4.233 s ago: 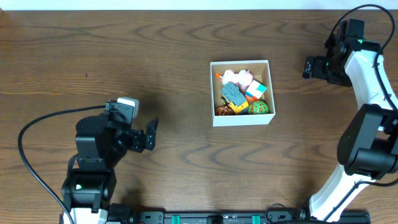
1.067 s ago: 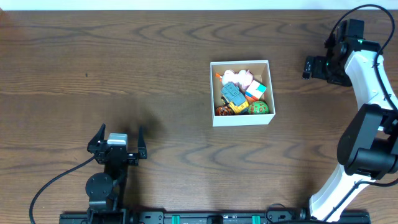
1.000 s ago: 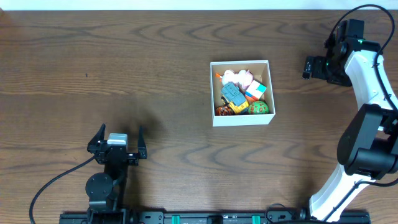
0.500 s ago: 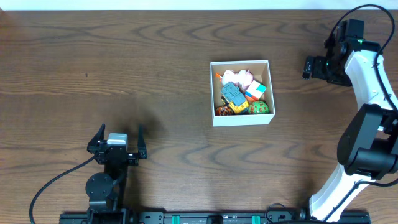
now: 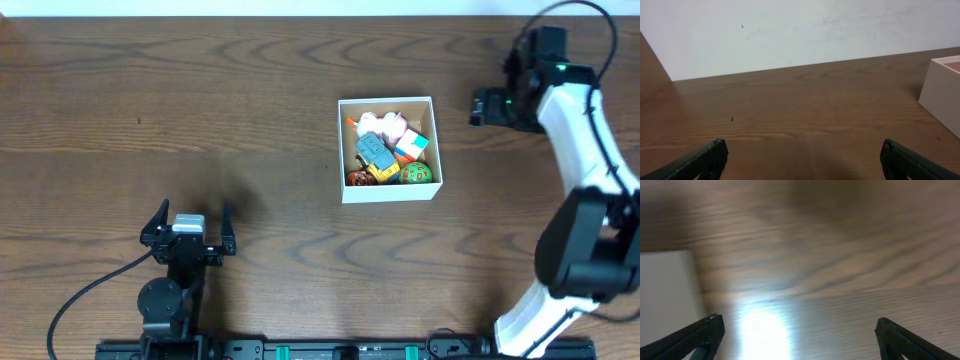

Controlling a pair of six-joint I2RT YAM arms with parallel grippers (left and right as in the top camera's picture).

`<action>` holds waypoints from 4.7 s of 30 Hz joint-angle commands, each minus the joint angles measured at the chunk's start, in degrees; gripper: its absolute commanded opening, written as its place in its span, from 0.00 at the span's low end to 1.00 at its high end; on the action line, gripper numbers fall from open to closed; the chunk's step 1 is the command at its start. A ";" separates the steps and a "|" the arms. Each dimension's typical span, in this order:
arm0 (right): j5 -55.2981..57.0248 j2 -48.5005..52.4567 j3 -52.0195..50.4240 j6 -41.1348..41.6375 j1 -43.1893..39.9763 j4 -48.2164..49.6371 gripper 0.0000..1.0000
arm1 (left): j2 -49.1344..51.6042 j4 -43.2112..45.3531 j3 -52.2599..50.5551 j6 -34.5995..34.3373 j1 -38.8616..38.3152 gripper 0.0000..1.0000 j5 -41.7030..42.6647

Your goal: Pack container

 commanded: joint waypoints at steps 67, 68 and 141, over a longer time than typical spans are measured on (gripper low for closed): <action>-4.26 -108.48 -89.59 -13.14 5.42 47.47 0.99 | -0.28 -1.86 -0.98 0.57 0.26 0.98 -0.24; -4.26 -108.48 -89.59 -13.14 5.31 47.52 0.99 | -0.28 -1.86 -0.98 0.57 0.26 0.98 -0.24; -4.26 -108.48 -89.59 -13.16 5.18 47.60 0.99 | -0.28 -1.86 -0.98 0.57 0.26 0.98 -0.24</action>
